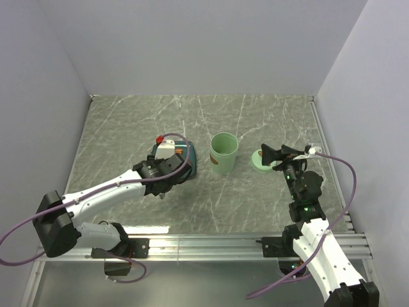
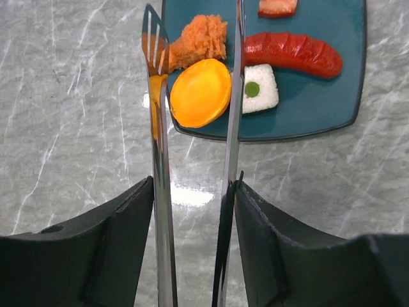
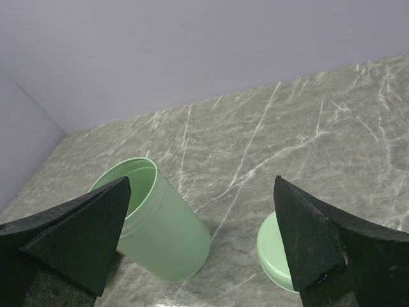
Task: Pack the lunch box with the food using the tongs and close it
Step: Pick up the food using the clamp
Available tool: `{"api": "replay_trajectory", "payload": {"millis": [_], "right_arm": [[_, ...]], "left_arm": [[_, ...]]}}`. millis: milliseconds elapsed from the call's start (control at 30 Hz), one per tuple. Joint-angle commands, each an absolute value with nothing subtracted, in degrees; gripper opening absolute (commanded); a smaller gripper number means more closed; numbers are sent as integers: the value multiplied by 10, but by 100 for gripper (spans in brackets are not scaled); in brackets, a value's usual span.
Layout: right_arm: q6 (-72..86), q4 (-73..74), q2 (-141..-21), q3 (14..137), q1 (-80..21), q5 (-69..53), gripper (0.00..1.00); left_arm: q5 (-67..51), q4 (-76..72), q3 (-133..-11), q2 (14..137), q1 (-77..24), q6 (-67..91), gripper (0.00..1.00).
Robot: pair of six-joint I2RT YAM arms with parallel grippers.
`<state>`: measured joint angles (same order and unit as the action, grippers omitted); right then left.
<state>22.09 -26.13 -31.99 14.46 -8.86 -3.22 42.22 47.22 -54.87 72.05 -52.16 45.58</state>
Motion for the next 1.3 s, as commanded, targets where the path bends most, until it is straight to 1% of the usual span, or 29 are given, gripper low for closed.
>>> {"api": "replay_trajectory", "payload": {"millis": [0,233,333,467,567,667,800,933,1100,1133,1267], "right_arm": [[223,-283,-316,142,-92,-39,100],[223,-286,-321,142,-92,-40,100],[223,-286,-323,142,-91,-41,100],[223,-285,-325,145,-92,-41,100],[223,-283,-324,146,-91,-41,100],[223,-283,-324,146,-91,-41,100],[222,-284,-326,146,-92,-41,100],[222,-282,-325,146,-92,-40,100],[222,-283,-328,148,-91,-41,100],[222,-283,-329,149,-91,-42,100],[222,-284,-330,149,-91,-43,100]], "left_arm": [[414,445,-553,741,-512,431,59],[402,431,-550,755,-497,414,57],[398,427,-549,757,-495,409,53],[397,425,-553,763,-493,403,43],[394,421,-555,765,-491,396,38],[400,420,-557,765,-490,395,36],[397,399,-560,759,-483,378,35],[421,431,-570,759,-480,398,36],[440,447,-565,719,-485,422,43],[444,447,-563,701,-496,425,46],[470,494,-574,675,-543,475,49]]}}
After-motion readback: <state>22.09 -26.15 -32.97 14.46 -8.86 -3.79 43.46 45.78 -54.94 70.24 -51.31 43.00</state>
